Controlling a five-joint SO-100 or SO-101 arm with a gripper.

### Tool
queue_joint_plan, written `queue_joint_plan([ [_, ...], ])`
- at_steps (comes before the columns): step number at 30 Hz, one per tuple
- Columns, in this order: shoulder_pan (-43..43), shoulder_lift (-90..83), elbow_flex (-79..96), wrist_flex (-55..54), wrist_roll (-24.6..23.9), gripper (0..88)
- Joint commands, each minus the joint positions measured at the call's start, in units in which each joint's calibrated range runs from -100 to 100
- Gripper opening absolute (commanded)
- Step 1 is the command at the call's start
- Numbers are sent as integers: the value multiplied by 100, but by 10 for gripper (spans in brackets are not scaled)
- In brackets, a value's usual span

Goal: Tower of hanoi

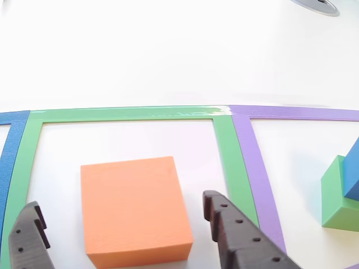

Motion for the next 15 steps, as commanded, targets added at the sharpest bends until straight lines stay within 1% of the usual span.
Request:
queue_joint_plan([
  [1,-176,-18,-4,-142,54,287],
  [8,-243,-18,133,-142,54,256],
  [15,-272,-18,151,-142,54,203],
])
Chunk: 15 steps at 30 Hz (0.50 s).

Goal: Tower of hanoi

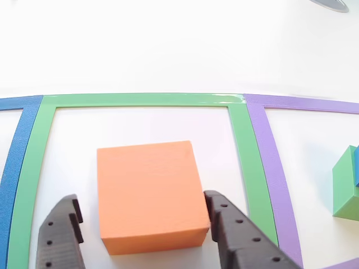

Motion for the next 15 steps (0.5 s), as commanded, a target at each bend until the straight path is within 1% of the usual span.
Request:
queue_joint_plan([
  [1,-73,-10,18,-142,54,195],
  [8,-111,-18,-9,-142,54,116],
  [15,-150,-349,118,-85,54,94],
])
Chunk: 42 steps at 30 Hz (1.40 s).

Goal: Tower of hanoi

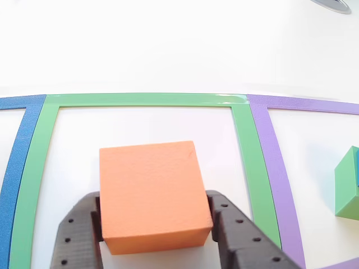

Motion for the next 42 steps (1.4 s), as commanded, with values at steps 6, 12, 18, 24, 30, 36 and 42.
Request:
queue_joint_plan([
  [6,-180,-1689,554,652,54,94],
  [12,-55,-3748,545,2830,54,83],
  [18,-84,-5557,-291,5607,54,77],
  [24,-448,-6622,-2273,9008,54,78],
  [30,-956,-7171,-4300,11923,54,74],
  [36,-1417,-7260,-5564,13235,54,74],
  [42,-1838,-7349,-5864,13526,54,72],
])
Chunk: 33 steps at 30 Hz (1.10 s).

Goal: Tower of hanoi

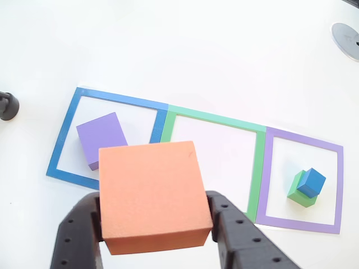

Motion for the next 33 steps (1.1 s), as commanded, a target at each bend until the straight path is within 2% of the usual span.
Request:
queue_joint_plan([
  [1,-267,-139,-420,169,0,72],
  [15,-1274,-131,-1265,744,-254,70],
  [20,-1408,-99,-965,639,-355,71],
  [25,-1427,-83,280,-301,-270,72],
  [28,-1370,-75,1444,-1345,0,74],
  [33,-1293,38,3225,-3394,0,76],
])
